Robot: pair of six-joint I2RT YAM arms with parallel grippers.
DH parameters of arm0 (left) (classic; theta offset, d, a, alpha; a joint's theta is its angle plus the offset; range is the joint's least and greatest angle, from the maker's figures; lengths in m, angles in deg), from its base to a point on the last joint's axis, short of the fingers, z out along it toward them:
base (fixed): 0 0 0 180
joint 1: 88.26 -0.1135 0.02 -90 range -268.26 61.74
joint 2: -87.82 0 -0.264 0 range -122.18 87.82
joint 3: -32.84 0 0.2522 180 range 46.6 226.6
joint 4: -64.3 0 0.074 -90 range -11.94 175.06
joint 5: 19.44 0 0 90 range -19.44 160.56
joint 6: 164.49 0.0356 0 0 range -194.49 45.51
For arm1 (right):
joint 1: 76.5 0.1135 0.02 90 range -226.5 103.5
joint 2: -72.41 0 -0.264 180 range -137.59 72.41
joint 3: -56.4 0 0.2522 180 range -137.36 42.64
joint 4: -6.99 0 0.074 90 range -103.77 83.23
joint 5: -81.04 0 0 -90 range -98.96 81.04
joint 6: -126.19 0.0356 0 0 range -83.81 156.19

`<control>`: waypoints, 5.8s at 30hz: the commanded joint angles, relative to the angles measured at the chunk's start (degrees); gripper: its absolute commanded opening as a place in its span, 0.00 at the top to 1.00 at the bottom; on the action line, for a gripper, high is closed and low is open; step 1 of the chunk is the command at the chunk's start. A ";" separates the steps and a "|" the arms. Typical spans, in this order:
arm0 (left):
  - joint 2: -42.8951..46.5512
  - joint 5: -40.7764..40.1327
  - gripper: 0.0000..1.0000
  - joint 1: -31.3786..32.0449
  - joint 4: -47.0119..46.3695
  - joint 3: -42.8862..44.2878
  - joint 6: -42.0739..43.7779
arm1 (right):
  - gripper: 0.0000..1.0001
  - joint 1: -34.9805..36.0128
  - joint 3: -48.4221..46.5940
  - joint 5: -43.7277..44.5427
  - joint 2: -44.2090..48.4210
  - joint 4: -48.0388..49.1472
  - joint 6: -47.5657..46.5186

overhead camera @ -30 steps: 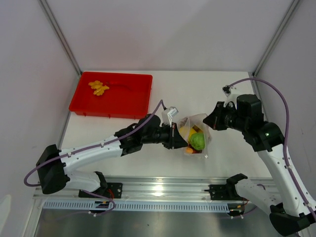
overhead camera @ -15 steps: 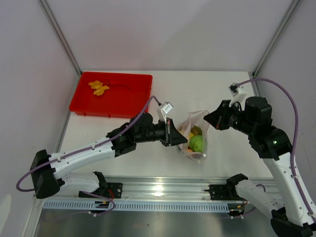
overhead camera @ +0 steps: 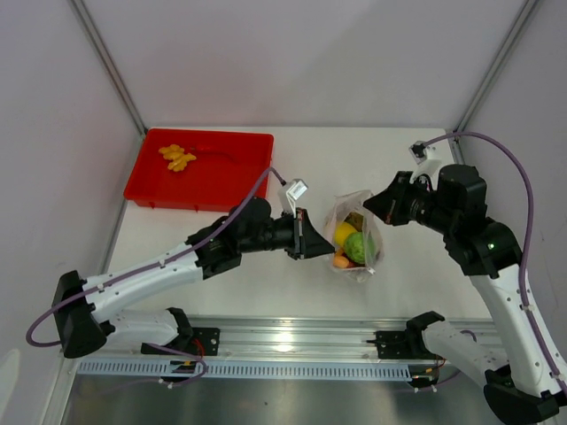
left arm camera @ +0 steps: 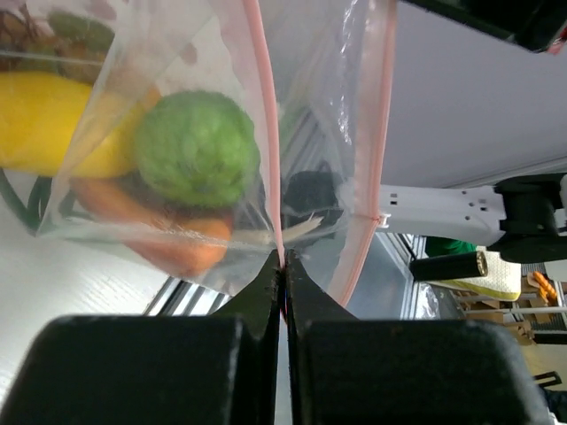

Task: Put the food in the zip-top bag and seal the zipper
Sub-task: Place the fake fruit in the zipper food storage bag, then pick up the fake vegetable from the bin.

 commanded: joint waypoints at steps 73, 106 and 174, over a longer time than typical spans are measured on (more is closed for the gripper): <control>18.08 5.23 0.01 -64.72 -2.29 -13.90 -14.33 | 1.00 -0.09 3.48 -1.23 -2.38 3.51 -1.63; -33.35 -14.34 0.01 -74.15 -4.28 16.84 -18.83 | 1.00 -0.35 10.07 -2.81 -7.65 10.80 -2.33; -59.81 -22.44 0.66 -69.67 -0.39 36.37 -25.77 | 1.00 -2.29 13.15 -3.69 -7.56 12.39 -2.24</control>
